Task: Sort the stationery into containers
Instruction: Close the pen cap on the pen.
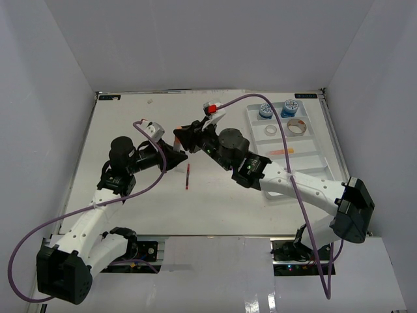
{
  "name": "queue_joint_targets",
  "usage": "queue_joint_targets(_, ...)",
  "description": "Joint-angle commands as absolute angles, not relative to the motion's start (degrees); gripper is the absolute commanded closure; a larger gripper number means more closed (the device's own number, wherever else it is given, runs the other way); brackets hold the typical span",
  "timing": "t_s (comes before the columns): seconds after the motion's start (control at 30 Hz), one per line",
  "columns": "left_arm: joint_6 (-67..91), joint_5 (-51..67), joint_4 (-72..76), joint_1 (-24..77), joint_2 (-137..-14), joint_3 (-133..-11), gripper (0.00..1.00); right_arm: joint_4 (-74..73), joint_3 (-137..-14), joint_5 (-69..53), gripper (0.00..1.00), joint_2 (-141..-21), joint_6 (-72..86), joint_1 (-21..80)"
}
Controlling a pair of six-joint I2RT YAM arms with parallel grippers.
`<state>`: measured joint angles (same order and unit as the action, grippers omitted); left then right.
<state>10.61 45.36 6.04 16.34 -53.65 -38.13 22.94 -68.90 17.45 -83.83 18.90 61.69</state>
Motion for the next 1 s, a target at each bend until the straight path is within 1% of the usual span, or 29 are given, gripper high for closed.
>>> queue_joint_targets(0.0, 11.07, 44.65, 8.26, 16.61, -51.77, -37.97, 1.0, 26.54, -66.8, 18.28, 0.92, -83.06, 20.13, 62.4)
queue_joint_targets(0.2, 14.76, 42.98, 13.79, 16.7, -50.8, -36.65, 1.0, 27.07, -65.48, 20.39, 0.92, -82.88, 20.39, 63.54)
queue_joint_targets(0.33, 15.03, 42.54, 15.82, 16.96, -52.99, -38.4, 1.0, 21.9, -68.98, 23.28, 0.92, -84.19, 20.83, 64.25)
queue_joint_targets(0.6, 13.72, 42.28, 22.5, 17.66, -55.98, -42.09, 1.0, 14.78, -71.19, 25.66, 0.92, -84.11, 22.5, 64.6)
queue_joint_targets(0.77, 13.36, 44.03, 27.58, 17.58, -58.18, -43.76, 1.0, 8.62, -73.38, 24.96, 0.92, -84.81, 21.89, 64.6)
queue_joint_targets(0.97, 11.6, 48.95, 26.72, 17.58, -58.98, -44.74, 1.0, 0.27, -76.9, 21.01, 0.92, -87.1, 18.46, 64.6)
